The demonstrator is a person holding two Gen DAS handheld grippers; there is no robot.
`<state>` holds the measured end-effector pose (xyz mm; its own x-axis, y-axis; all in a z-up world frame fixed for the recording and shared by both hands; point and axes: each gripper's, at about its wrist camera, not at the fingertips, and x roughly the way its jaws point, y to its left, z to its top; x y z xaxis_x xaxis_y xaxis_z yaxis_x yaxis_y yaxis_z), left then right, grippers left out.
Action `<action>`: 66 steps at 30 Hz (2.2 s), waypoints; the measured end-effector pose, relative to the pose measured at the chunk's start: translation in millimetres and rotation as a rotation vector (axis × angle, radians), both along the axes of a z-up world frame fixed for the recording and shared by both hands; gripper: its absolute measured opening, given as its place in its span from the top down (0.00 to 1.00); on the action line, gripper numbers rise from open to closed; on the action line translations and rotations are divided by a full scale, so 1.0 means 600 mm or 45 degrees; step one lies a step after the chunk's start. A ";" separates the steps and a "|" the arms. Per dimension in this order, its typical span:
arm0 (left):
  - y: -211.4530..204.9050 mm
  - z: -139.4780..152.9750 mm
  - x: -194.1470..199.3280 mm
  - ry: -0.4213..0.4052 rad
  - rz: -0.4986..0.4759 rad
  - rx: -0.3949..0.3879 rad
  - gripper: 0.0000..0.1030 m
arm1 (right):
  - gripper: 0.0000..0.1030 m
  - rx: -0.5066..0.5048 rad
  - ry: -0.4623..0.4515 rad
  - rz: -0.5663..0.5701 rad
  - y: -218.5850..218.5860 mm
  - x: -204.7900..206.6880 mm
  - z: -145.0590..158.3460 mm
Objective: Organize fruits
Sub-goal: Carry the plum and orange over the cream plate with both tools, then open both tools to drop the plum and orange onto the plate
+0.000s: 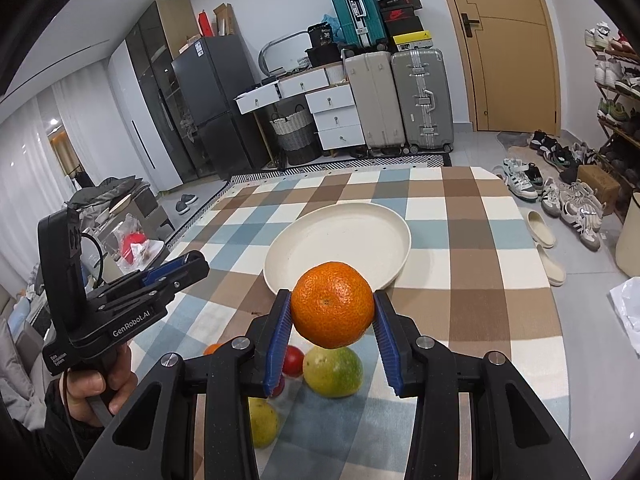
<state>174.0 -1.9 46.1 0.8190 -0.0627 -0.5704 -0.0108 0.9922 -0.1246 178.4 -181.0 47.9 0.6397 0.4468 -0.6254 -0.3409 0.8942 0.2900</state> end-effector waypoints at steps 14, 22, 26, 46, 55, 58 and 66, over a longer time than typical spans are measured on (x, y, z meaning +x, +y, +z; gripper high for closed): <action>-0.003 -0.022 0.083 0.035 -0.024 0.021 0.77 | 0.61 -0.093 0.029 -0.007 0.032 0.084 -0.028; -0.013 -0.027 0.105 0.052 -0.036 0.034 0.77 | 0.61 -0.151 0.044 -0.015 0.034 0.116 -0.041; -0.015 -0.026 0.110 0.056 -0.043 0.037 0.77 | 0.61 -0.159 0.045 -0.009 0.033 0.129 -0.040; -0.048 -0.061 0.169 0.183 -0.087 0.099 0.77 | 0.61 -0.118 0.198 0.058 0.055 0.191 -0.107; -0.053 -0.077 0.183 0.222 -0.088 0.108 0.77 | 0.61 -0.124 0.252 0.053 0.067 0.205 -0.140; -0.054 -0.080 0.187 0.230 -0.088 0.110 0.77 | 0.61 -0.134 0.260 0.048 0.069 0.208 -0.144; -0.054 -0.077 0.184 0.215 -0.092 0.105 0.76 | 0.59 -0.152 0.248 0.044 0.072 0.204 -0.139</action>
<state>284.2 -34.0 -0.1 0.7065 -0.0652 -0.7047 0.0472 0.9979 -0.0451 301.1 -137.8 -35.4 0.4877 0.3817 -0.7852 -0.3196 0.9150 0.2462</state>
